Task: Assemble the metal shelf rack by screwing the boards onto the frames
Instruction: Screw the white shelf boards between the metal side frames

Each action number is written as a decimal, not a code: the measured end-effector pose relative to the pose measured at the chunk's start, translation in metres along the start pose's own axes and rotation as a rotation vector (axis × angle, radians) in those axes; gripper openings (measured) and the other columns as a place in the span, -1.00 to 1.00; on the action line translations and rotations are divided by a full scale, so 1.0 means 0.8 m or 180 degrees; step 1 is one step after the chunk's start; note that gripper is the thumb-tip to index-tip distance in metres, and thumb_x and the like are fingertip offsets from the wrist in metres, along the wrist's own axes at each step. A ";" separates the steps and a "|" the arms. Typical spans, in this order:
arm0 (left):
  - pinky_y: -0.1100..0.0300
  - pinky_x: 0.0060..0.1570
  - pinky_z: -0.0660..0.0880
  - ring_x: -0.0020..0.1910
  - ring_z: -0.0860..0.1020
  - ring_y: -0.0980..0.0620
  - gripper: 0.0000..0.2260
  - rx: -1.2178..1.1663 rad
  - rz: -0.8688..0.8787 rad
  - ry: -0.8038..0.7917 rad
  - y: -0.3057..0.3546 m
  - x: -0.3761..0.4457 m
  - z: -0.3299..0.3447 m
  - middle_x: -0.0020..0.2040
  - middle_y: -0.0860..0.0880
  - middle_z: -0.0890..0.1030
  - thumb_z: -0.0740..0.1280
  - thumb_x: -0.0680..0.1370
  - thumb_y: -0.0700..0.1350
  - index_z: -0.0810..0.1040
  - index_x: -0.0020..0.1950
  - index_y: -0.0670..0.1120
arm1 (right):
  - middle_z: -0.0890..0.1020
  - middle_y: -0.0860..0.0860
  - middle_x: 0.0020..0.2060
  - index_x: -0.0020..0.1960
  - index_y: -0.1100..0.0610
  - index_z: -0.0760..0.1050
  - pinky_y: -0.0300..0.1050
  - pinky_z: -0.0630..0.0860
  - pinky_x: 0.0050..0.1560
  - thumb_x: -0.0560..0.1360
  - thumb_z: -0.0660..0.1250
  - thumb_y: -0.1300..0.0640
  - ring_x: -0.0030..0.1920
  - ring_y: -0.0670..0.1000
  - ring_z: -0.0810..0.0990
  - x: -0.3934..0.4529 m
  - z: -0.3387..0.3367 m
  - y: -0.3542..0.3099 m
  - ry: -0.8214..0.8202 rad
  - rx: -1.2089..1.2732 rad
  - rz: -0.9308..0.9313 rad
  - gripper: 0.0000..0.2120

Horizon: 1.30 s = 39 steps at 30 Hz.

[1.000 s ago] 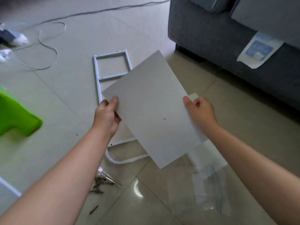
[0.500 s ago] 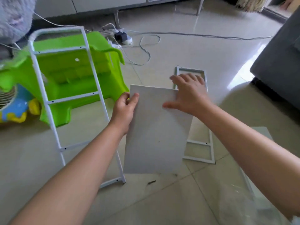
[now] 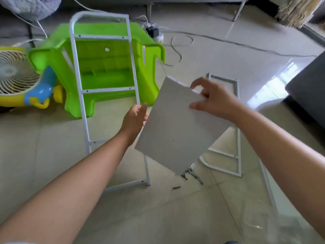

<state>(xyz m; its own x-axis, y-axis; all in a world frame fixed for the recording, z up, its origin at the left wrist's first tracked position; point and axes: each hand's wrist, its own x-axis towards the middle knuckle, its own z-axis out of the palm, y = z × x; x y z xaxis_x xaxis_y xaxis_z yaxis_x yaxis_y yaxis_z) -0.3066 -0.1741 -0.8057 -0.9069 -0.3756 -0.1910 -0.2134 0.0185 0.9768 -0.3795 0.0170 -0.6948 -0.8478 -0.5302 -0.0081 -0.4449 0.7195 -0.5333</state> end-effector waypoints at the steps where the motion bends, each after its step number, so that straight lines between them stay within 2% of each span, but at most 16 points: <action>1: 0.07 -0.09 0.42 -0.20 0.50 -0.07 -0.56 0.0455 -0.0029 0.0038 -0.020 -0.004 -0.005 -0.24 -0.03 0.51 0.12 0.43 0.30 0.42 -0.13 -0.08 | 0.39 0.00 -0.41 0.15 0.09 0.42 -0.42 0.29 -0.41 0.36 0.44 0.20 -0.38 0.01 0.32 -0.003 -0.003 -0.002 0.0012 0.0047 0.0015 -0.61; 2: 0.05 -0.08 0.39 -0.13 0.50 -0.12 -0.57 0.0961 -0.0063 0.0035 -0.038 -0.009 -0.010 -0.19 -0.09 0.52 0.15 0.47 0.24 0.44 -0.07 -0.14 | 0.41 0.04 -0.38 0.15 0.09 0.41 -0.44 0.30 -0.42 0.37 0.44 0.20 -0.35 0.02 0.33 -0.006 -0.004 -0.003 -0.0028 0.0084 0.0006 -0.61; 4: 0.05 -0.06 0.37 -0.01 0.50 -0.21 -0.74 0.2299 -0.0032 0.0115 -0.069 -0.020 -0.022 -0.08 -0.23 0.54 0.23 0.54 -0.08 0.46 0.06 -0.27 | 0.38 0.02 -0.41 0.16 0.08 0.40 -0.41 0.29 -0.42 0.36 0.44 0.19 -0.40 0.00 0.30 -0.014 -0.003 -0.005 -0.0134 0.0051 -0.0054 -0.59; 5: 0.01 -0.05 0.41 -0.02 0.49 -0.26 -0.80 0.2937 0.0144 0.0220 -0.082 -0.025 -0.026 -0.06 -0.28 0.54 0.24 0.50 -0.22 0.47 0.06 -0.31 | 0.35 0.00 -0.44 0.16 0.07 0.40 -0.37 0.28 -0.41 0.36 0.44 0.18 -0.42 -0.02 0.28 -0.019 -0.002 -0.006 -0.0182 0.0015 -0.0070 -0.59; 7: -0.05 -0.23 0.52 -0.18 0.51 -0.30 -0.79 0.3725 0.0484 0.0336 -0.098 -0.030 -0.025 -0.19 -0.30 0.52 0.19 0.29 -0.37 0.48 -0.11 -0.32 | 0.34 0.03 -0.44 0.15 0.06 0.40 -0.30 0.28 -0.39 0.36 0.43 0.18 -0.41 0.01 0.27 -0.027 0.001 -0.006 -0.0288 -0.0018 -0.0074 -0.60; 8: -0.02 -0.29 0.51 -0.22 0.52 -0.29 -0.79 0.3935 0.0708 0.0455 -0.102 -0.030 -0.026 -0.22 -0.29 0.50 0.16 0.23 -0.39 0.46 -0.17 -0.30 | 0.36 0.06 -0.43 0.14 0.06 0.40 -0.29 0.27 -0.40 0.36 0.43 0.19 -0.39 0.03 0.28 -0.032 0.002 -0.005 -0.0352 -0.0021 -0.0068 -0.61; 9: -0.01 -0.21 0.49 -0.14 0.52 -0.28 -0.77 0.4071 0.0694 0.0391 -0.099 -0.030 -0.026 -0.16 -0.27 0.51 0.15 0.26 -0.41 0.45 -0.14 -0.27 | 0.37 0.07 -0.42 0.12 0.06 0.41 -0.29 0.25 -0.41 0.36 0.43 0.19 -0.38 0.03 0.28 -0.035 0.002 -0.004 -0.0415 -0.0034 -0.0061 -0.62; 11: 0.04 0.07 0.37 0.13 0.44 -0.20 -0.73 0.4463 0.0210 0.0092 -0.098 -0.032 -0.024 0.08 -0.19 0.50 0.12 0.45 -0.37 0.42 0.10 -0.19 | 0.36 0.02 -0.45 0.09 0.05 0.41 -0.33 0.25 -0.42 0.36 0.43 0.19 -0.41 -0.01 0.29 -0.042 0.001 -0.003 -0.0527 -0.0112 -0.0072 -0.65; 14: 0.08 0.16 0.30 0.23 0.41 -0.12 -0.72 0.4992 0.0063 -0.0154 -0.095 -0.030 -0.027 0.19 -0.12 0.48 0.09 0.55 -0.30 0.39 0.22 -0.11 | 0.35 -0.04 -0.48 0.01 0.03 0.41 -0.43 0.29 -0.41 0.36 0.45 0.20 -0.46 -0.12 0.31 -0.050 -0.005 -0.003 -0.0636 -0.0211 -0.0100 -0.69; 20: 0.08 0.13 0.35 0.22 0.44 -0.12 -0.72 0.5209 0.0200 -0.0350 -0.086 -0.022 -0.036 0.19 -0.11 0.50 0.09 0.57 -0.30 0.43 0.22 -0.13 | 0.51 0.00 -0.28 -0.07 0.03 0.44 -0.49 0.31 -0.41 0.35 0.47 0.15 -0.36 -0.17 0.40 -0.054 -0.016 -0.007 -0.0917 -0.0427 0.0018 -0.75; 25: 0.08 0.15 0.32 0.20 0.43 -0.15 -0.71 0.5068 0.0361 -0.0237 -0.045 -0.019 -0.043 0.17 -0.14 0.50 0.10 0.53 -0.33 0.47 0.18 -0.15 | 0.42 -0.06 -0.45 -0.24 0.12 0.46 -0.43 0.30 -0.44 0.38 0.44 0.15 -0.44 -0.12 0.37 -0.045 -0.013 -0.010 -0.1241 -0.0850 0.0043 -0.84; 29: 0.09 0.13 0.32 0.19 0.44 -0.14 -0.69 0.4977 0.0446 -0.0246 0.007 -0.016 -0.049 0.14 -0.13 0.51 0.11 0.50 -0.36 0.50 0.14 -0.12 | 0.28 -0.01 -0.55 -0.48 0.13 0.27 -0.29 0.22 -0.53 0.39 0.42 0.16 -0.51 -0.06 0.23 -0.027 -0.010 -0.020 -0.1439 -0.1091 0.0098 -0.60; 31: 0.10 0.10 0.35 0.16 0.47 -0.14 -0.70 0.4952 0.0424 -0.0181 0.037 -0.013 -0.059 0.11 -0.12 0.53 0.14 0.49 -0.37 0.53 0.10 -0.10 | 0.25 0.00 -0.54 -0.50 0.13 0.22 -0.27 0.19 -0.53 0.39 0.42 0.15 -0.51 -0.05 0.20 -0.016 -0.005 -0.032 -0.1476 -0.1201 0.0051 -0.56; 35: 0.14 -0.14 0.31 0.03 0.51 -0.15 -0.78 0.4689 0.0335 -0.0097 0.082 -0.009 -0.091 0.01 -0.13 0.55 0.17 0.53 -0.34 0.52 -0.07 -0.05 | 0.29 0.04 -0.50 -0.45 0.17 0.28 -0.23 0.17 -0.48 0.40 0.41 0.14 -0.44 0.00 0.26 0.018 0.014 -0.070 -0.1664 -0.1434 -0.0119 -0.62; 37: 0.15 -0.18 0.32 0.02 0.51 -0.14 -0.77 0.4539 0.0271 -0.0065 0.097 -0.004 -0.109 -0.01 -0.11 0.54 0.18 0.52 -0.32 0.55 -0.06 -0.04 | 0.33 0.04 -0.48 -0.41 0.17 0.35 -0.24 0.22 -0.51 0.40 0.42 0.14 -0.39 0.03 0.31 0.036 0.025 -0.087 -0.1703 -0.1511 -0.0201 -0.69; 39: 0.16 -0.16 0.34 0.02 0.51 -0.13 -0.75 0.4428 0.0233 -0.0053 0.106 -0.001 -0.126 -0.01 -0.09 0.55 0.19 0.51 -0.31 0.58 0.00 -0.05 | 0.33 0.04 -0.49 -0.44 0.15 0.31 -0.22 0.20 -0.47 0.39 0.42 0.13 -0.41 0.01 0.30 0.052 0.036 -0.102 -0.1659 -0.1612 -0.0325 -0.65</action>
<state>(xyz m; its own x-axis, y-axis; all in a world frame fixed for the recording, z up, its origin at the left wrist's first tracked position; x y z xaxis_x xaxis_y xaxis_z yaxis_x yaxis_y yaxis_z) -0.2874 -0.2656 -0.7132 -0.9337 -0.3229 -0.1549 -0.3387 0.9366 0.0894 -0.3704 -0.0768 -0.6765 -0.6037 -0.6594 -0.4479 -0.7002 0.7073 -0.0975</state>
